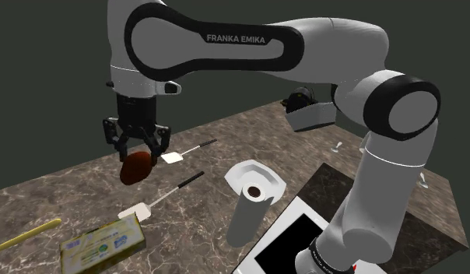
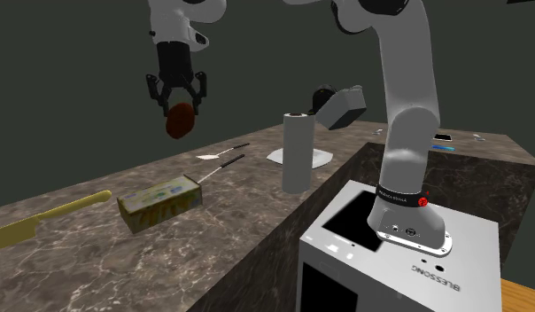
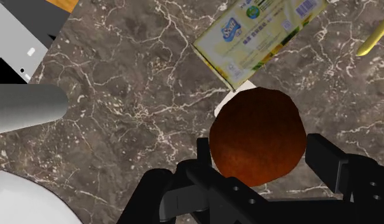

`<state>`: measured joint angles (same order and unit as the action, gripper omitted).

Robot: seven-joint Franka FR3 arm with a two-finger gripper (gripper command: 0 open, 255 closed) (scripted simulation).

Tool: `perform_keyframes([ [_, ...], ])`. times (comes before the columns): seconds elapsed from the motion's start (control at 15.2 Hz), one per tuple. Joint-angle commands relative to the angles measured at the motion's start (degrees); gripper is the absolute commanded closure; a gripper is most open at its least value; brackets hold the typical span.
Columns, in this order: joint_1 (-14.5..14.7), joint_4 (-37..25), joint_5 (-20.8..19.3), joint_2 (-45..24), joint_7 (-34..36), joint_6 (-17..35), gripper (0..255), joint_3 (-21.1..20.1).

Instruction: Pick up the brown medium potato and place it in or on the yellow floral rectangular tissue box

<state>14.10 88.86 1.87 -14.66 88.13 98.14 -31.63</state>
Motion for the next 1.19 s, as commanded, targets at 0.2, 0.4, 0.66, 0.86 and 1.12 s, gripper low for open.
perform_keyframes([
  [0.2,4.8,-1.5,-0.9,-1.3,6.9,0.5,255,-2.2],
  [0.4,8.0,-3.6,-2.0,-3.1,11.1,0.4,255,-3.3],
  [0.66,8.6,-1.8,-2.3,-3.6,11.9,2.7,255,-3.4],
  [0.86,8.4,0.3,-2.4,-3.7,11.6,4.9,255,-3.3],
  [1.12,8.3,3.0,-2.5,-4.1,11.4,7.9,255,-3.2],
])
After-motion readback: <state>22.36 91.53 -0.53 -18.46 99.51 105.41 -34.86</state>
